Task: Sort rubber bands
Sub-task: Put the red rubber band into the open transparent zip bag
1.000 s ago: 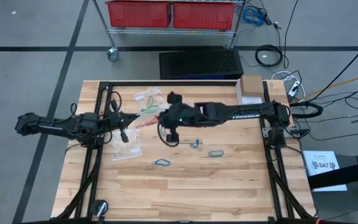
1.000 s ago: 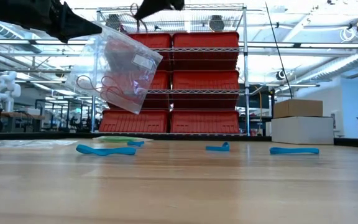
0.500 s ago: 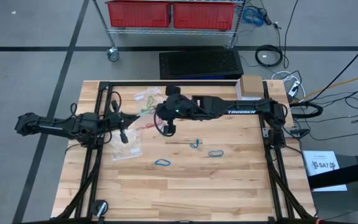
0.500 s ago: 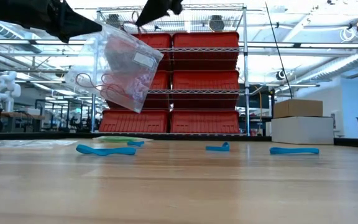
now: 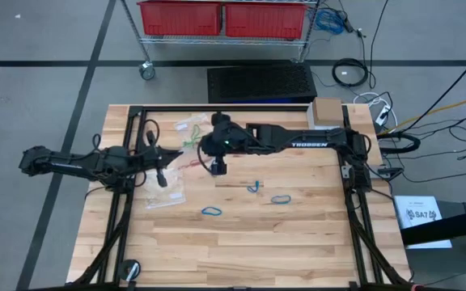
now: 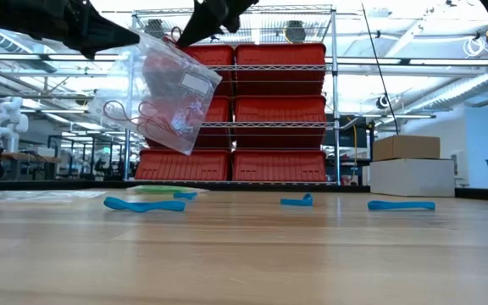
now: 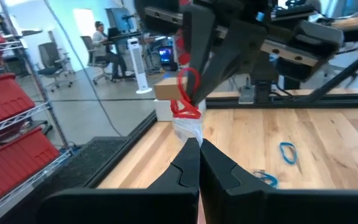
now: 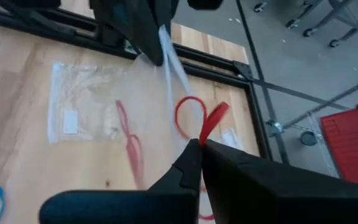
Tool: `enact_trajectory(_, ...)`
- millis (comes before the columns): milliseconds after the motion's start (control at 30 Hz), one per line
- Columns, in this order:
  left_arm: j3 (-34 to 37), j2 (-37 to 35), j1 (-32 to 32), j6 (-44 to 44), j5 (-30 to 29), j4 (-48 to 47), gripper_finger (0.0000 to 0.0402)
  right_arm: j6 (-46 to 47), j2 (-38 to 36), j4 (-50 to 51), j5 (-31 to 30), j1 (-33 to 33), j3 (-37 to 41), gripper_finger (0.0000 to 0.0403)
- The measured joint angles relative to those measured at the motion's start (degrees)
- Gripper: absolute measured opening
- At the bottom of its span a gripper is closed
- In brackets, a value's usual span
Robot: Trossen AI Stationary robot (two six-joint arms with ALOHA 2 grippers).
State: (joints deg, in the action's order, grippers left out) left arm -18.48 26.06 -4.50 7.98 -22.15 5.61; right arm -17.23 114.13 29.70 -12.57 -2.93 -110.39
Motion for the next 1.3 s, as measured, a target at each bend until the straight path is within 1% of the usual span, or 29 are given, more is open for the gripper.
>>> enact_trajectory(167,0.0,1.7,0.0,0.0,1.9,1.8,0.0,0.5,0.0,-0.3,2.5,-0.8,0.0,0.0)
enact_trajectory(333,0.0,3.3,0.0,0.3,1.9,3.2,0.0,1.5,0.0,0.1,5.4,-0.8,0.0,0.0)
enact_trajectory(700,0.0,4.2,0.0,0.4,1.9,4.7,0.0,3.1,0.0,2.7,7.5,-0.8,0.0,0.0)
enact_trajectory(833,0.0,4.3,0.0,0.4,1.9,4.7,0.0,4.1,0.3,2.5,10.2,-0.8,0.0,0.0002)
enact_trajectory(1033,0.0,4.3,0.0,0.4,1.9,4.7,0.0,4.5,2.2,3.0,11.5,-0.7,0.0,0.0032)
enact_trajectory(1300,0.0,4.3,0.0,0.4,1.7,4.6,0.0,6.0,1.9,3.0,11.5,-0.7,0.0,0.0104)
